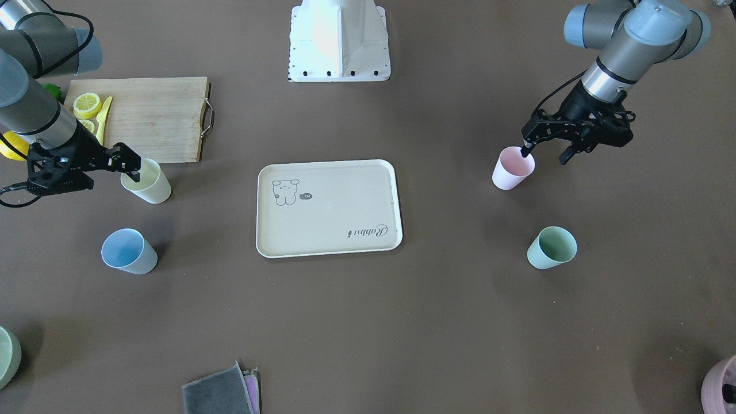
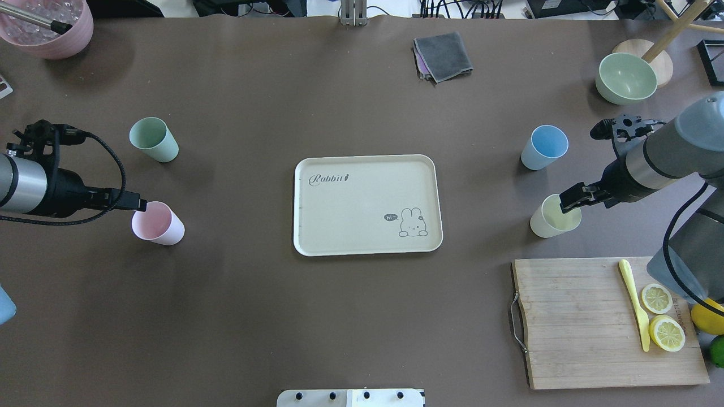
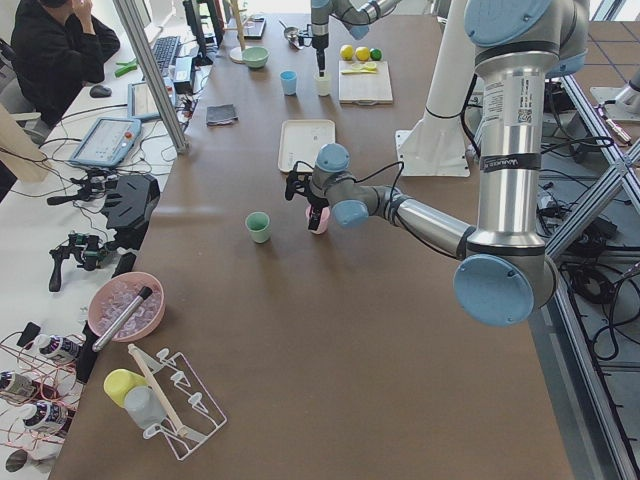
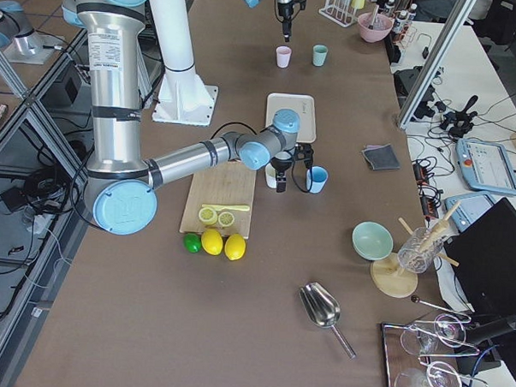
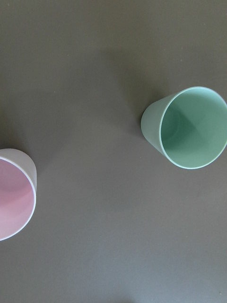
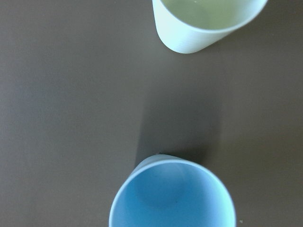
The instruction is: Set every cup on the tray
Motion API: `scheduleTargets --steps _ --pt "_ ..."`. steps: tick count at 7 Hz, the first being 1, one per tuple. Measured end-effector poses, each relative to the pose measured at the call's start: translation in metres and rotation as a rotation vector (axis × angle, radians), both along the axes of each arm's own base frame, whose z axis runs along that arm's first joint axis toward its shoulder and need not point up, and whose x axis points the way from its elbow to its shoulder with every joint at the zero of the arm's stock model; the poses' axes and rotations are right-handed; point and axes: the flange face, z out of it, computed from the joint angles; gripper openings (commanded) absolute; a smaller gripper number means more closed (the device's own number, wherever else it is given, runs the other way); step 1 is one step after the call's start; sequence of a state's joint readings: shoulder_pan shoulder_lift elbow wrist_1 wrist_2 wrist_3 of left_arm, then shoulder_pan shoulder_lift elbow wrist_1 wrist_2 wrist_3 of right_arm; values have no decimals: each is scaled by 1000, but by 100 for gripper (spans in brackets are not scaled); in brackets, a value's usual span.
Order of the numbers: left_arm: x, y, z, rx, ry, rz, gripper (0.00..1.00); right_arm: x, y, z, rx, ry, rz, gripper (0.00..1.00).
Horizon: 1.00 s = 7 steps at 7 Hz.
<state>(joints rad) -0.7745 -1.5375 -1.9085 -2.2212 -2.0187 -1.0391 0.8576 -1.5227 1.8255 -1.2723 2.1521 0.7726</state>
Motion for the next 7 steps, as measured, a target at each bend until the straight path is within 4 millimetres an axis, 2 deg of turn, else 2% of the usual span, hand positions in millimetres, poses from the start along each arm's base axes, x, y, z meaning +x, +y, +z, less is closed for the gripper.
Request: scheduleTargets --steps 1,3,4,6,7 --pt "3 2 1 -1 -1 6 79 -5 2 5 -5 5 -9 0" --pt "5 2 2 -3 -3 8 79 -18 5 5 1 6 -27 0" --pt "5 2 3 -4 -5 10 79 -25 5 -2 0 -2 -21 0" --pt "10 1 8 -8 -12 14 79 -31 2 -28 -4 -39 4 0" --pt "13 -1 11 -9 -20 11 78 -26 -2 -43 -5 -73 7 0"
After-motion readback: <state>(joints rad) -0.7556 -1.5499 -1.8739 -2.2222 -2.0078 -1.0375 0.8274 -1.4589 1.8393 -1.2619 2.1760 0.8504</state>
